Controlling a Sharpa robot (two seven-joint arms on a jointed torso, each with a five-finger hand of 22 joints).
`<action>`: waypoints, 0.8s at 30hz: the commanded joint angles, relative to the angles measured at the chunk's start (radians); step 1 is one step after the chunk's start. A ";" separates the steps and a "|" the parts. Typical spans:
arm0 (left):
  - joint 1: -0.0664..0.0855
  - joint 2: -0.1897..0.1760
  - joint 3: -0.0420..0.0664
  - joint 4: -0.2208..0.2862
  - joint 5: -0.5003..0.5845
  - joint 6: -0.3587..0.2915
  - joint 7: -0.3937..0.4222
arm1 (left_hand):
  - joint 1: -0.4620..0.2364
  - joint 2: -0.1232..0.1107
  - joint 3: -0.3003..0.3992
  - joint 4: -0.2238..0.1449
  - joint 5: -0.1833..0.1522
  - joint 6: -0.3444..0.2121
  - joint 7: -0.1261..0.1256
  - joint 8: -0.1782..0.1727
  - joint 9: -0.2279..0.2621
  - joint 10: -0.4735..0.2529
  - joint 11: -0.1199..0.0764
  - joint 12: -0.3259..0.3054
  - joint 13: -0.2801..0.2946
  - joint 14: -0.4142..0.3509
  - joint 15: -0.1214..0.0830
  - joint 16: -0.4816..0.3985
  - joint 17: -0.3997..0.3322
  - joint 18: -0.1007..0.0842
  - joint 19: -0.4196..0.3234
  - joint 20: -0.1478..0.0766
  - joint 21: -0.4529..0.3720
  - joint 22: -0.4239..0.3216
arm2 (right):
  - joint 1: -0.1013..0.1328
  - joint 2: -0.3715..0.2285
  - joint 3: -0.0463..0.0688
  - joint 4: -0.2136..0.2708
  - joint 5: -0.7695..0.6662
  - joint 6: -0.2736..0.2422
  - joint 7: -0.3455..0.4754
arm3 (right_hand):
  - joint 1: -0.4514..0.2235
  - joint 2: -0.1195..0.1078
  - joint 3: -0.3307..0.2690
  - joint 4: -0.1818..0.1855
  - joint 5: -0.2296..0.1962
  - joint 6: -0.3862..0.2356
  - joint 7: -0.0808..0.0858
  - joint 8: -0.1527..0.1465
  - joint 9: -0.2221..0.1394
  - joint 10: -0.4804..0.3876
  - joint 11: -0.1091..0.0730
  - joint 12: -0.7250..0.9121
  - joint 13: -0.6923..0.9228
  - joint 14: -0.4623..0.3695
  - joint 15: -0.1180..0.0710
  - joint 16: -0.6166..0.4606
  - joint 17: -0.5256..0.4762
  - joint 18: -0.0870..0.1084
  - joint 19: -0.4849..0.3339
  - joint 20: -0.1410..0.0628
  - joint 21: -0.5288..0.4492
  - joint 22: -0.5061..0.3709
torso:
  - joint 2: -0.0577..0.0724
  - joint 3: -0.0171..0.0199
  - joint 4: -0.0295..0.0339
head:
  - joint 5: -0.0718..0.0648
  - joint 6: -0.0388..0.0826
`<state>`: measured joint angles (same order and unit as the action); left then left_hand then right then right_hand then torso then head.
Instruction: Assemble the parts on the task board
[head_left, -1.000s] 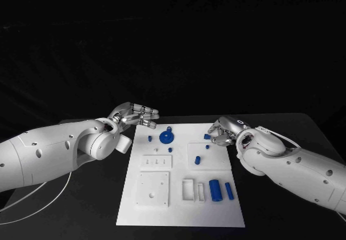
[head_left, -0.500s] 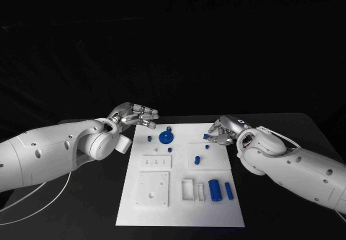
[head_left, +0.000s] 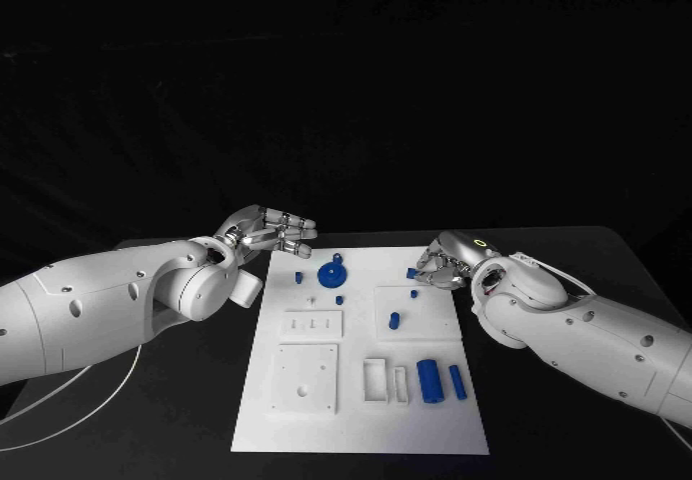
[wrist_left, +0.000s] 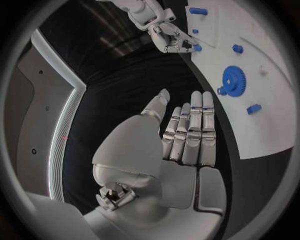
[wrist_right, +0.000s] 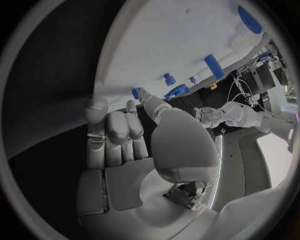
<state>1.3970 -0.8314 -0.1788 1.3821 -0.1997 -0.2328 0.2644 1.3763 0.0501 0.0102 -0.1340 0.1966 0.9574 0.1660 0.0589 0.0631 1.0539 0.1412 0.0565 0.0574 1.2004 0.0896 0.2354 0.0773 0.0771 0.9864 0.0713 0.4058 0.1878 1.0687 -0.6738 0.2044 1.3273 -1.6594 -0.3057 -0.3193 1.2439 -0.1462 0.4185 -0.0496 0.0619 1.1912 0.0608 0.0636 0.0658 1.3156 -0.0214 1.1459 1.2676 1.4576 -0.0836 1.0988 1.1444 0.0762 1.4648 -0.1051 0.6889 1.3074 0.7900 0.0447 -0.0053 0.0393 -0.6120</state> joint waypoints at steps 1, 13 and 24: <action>0.000 0.002 0.001 0.002 -0.003 0.014 0.005 | -0.003 -0.001 -0.001 -0.005 0.003 -0.008 -0.001 0.002 0.000 -0.007 0.002 0.004 0.001 -0.006 -0.002 -0.006 -0.001 0.002 -0.006 -0.002 0.005 0.001 | -0.001 0.005 -0.001 -0.003 -0.002 0.003 0.020 | 0.009 -0.002 -0.001 0.003 -0.006 0.009 0.001 -0.001 0.001 0.004 -0.001 0.005 -0.001 -0.001 -0.003 0.003 0.000 0.001 0.052 -0.002 -0.006 0.065 | 0.001 0.0007 -0.0007 | 0.002 -0.001; 0.000 0.002 0.001 0.003 -0.003 0.014 0.005 | -0.003 -0.001 -0.001 -0.005 0.003 -0.008 -0.001 0.002 0.000 -0.007 0.002 0.004 0.001 -0.006 -0.002 -0.006 -0.001 0.002 -0.006 -0.002 0.005 0.001 | -0.001 0.015 -0.004 -0.015 -0.002 0.015 0.026 | 0.014 0.003 0.000 0.000 0.001 0.012 0.001 -0.001 0.001 0.003 -0.001 0.004 -0.002 -0.002 -0.004 0.003 -0.001 0.000 0.052 -0.003 -0.010 0.067 | 0.000 0.0006 0.0003 | 0.004 -0.003; 0.000 0.002 0.001 0.003 -0.004 0.014 0.005 | -0.003 -0.001 -0.001 -0.005 0.003 -0.008 -0.001 0.002 0.000 -0.007 0.002 0.004 0.001 -0.006 -0.002 -0.006 -0.001 0.002 -0.006 -0.002 0.005 0.001 | -0.002 0.023 -0.011 -0.027 -0.002 0.027 0.029 | 0.016 0.015 0.011 -0.013 0.010 0.014 0.001 -0.001 0.001 0.001 -0.001 0.003 -0.002 -0.002 -0.004 0.002 -0.001 -0.001 0.052 -0.003 -0.012 0.070 | 0.001 0.0019 0.0001 | 0.006 -0.006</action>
<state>1.3969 -0.8314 -0.1788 1.3828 -0.2005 -0.2319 0.2637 1.3763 0.0501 0.0102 -0.1340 0.1966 0.9574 0.1660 0.0589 0.0631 1.0539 0.1412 0.0565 0.0574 1.2004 0.0896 0.2354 0.0773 0.0771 0.9864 0.0713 0.4058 0.1876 1.0675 -0.6527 0.1937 1.3011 -1.6578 -0.2967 -0.3018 1.2557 -0.1343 0.4283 -0.0594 0.0669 1.1974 0.0605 0.0636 0.0656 1.3156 -0.0214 1.1456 1.2666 1.4575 -0.0835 1.0987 1.1445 0.0762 1.4648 -0.1051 0.6811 1.3074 0.7908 0.0463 -0.0053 0.0450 -0.6171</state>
